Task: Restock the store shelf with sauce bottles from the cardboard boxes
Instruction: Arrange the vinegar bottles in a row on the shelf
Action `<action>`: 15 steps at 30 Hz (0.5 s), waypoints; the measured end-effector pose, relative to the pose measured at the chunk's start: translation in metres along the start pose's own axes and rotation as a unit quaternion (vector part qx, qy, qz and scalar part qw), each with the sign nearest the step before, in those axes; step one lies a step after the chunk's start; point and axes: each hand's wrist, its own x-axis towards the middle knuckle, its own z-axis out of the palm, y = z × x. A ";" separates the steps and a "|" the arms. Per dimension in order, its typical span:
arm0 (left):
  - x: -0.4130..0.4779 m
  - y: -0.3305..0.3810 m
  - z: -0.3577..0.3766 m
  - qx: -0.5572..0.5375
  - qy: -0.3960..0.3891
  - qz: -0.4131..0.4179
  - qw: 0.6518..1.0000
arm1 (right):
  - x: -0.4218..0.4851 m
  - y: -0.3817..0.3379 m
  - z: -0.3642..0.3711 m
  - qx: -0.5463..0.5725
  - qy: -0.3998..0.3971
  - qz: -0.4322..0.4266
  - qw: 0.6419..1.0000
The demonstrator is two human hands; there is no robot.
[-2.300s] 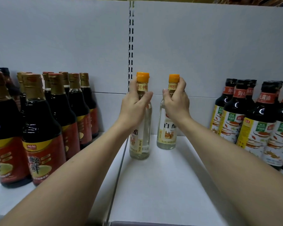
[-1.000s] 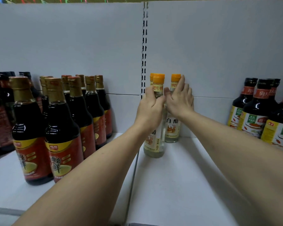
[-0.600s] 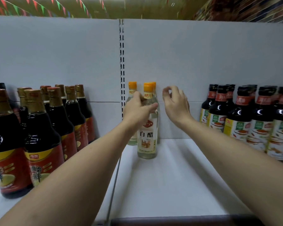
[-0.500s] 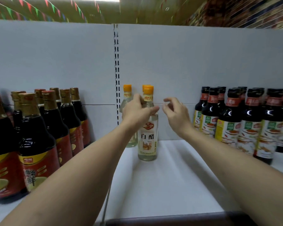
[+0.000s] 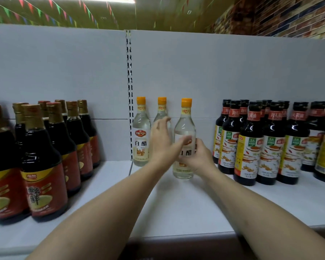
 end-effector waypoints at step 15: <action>-0.001 -0.110 -0.015 -0.051 0.050 -0.267 0.961 | 0.024 0.039 0.017 -0.083 -0.038 0.092 0.992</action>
